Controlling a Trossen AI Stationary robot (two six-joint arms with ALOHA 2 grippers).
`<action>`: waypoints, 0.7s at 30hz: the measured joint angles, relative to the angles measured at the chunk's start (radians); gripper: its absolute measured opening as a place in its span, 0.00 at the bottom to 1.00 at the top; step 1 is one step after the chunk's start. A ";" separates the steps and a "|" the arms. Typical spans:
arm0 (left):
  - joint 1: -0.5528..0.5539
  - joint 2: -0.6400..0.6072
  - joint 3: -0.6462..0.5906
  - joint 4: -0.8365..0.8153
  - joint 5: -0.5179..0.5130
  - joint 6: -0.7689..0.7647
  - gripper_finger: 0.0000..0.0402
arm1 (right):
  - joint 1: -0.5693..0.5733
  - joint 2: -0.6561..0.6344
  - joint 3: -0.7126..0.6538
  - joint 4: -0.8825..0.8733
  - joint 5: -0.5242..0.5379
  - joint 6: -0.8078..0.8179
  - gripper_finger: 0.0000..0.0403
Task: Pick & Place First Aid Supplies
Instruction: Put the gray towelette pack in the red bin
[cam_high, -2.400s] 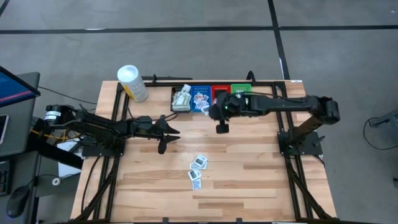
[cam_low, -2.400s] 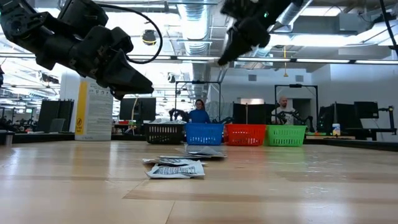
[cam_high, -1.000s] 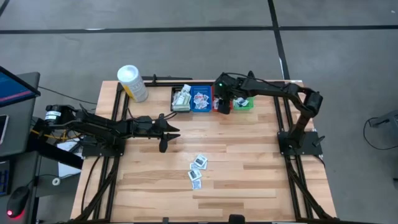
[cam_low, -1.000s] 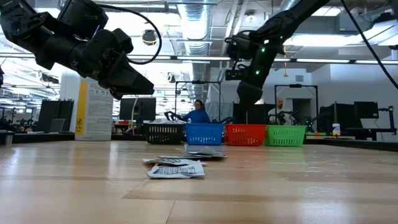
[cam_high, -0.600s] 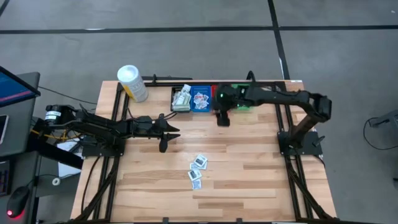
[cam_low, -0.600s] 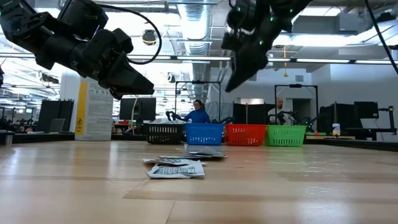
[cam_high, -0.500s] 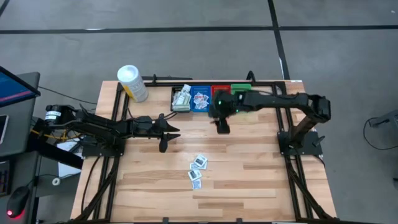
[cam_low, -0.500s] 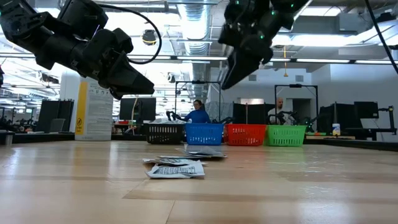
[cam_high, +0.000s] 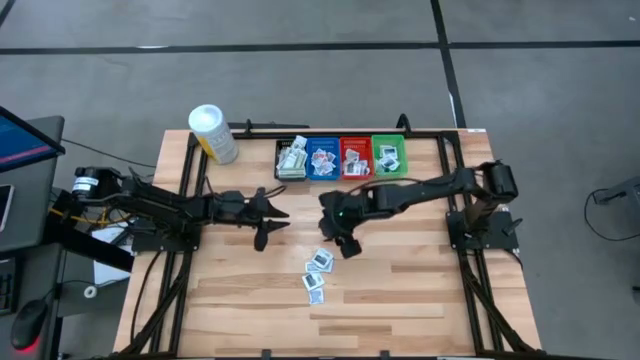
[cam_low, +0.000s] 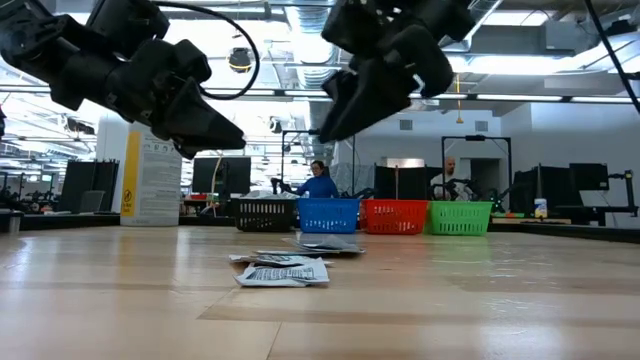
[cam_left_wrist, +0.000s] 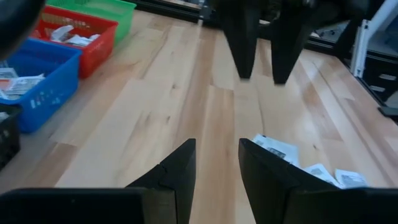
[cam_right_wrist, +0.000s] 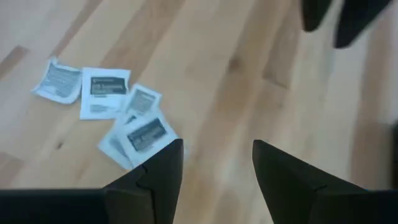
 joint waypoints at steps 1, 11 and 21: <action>-0.007 0.000 0.000 0.000 0.000 0.000 0.30 | 0.015 0.015 0.001 0.007 0.001 0.005 0.46; -0.081 0.000 0.000 0.002 0.000 -0.001 0.30 | 0.097 0.108 -0.003 0.064 0.001 0.006 0.46; -0.132 0.000 0.000 0.003 -0.022 -0.034 0.30 | 0.137 0.172 -0.002 0.098 -0.003 0.016 0.46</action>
